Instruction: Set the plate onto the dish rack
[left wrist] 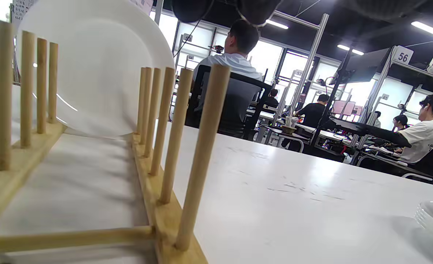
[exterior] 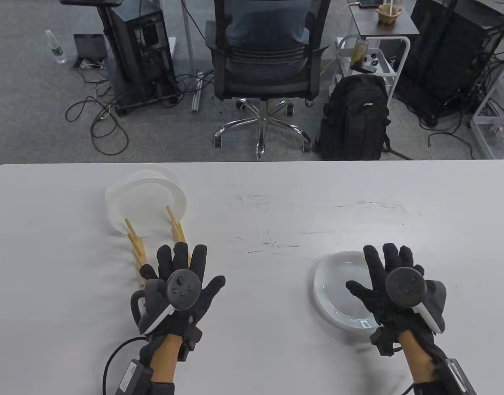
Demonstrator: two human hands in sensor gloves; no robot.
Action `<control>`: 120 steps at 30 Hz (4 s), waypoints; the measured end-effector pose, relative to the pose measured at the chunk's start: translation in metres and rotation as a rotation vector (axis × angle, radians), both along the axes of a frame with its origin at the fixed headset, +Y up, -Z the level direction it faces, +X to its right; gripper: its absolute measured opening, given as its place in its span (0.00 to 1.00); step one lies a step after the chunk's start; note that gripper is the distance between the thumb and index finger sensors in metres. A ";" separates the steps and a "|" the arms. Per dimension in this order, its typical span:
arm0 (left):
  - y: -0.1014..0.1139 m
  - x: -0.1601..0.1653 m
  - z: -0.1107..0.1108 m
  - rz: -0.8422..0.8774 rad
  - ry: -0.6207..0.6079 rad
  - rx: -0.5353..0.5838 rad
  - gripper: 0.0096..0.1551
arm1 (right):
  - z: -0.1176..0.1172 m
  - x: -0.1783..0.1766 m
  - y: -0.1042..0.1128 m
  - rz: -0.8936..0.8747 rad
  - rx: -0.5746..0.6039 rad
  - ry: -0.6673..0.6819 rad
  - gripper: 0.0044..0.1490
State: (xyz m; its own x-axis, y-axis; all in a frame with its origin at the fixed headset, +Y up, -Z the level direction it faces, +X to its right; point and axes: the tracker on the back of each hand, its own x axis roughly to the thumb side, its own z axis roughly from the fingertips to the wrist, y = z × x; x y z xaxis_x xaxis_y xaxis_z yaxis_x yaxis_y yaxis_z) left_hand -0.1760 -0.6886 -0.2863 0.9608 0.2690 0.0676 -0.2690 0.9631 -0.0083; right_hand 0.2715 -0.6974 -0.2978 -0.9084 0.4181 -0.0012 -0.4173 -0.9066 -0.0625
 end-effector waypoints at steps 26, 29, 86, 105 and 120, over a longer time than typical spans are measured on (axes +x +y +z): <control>-0.001 0.005 0.000 -0.005 -0.015 -0.057 0.52 | 0.000 -0.007 -0.003 -0.020 -0.120 0.036 0.55; -0.002 0.006 0.000 -0.004 -0.018 -0.059 0.52 | -0.001 -0.009 -0.004 -0.012 -0.131 0.047 0.55; -0.004 0.007 -0.002 0.039 -0.047 -0.112 0.50 | -0.064 0.067 -0.018 0.014 -0.357 -0.431 0.28; -0.001 0.014 0.000 0.194 -0.135 -0.067 0.48 | -0.020 0.023 -0.010 -1.164 -0.237 -0.167 0.38; -0.024 0.058 0.011 1.321 -0.244 -0.420 0.36 | -0.001 -0.076 -0.015 -1.207 -0.366 0.246 0.35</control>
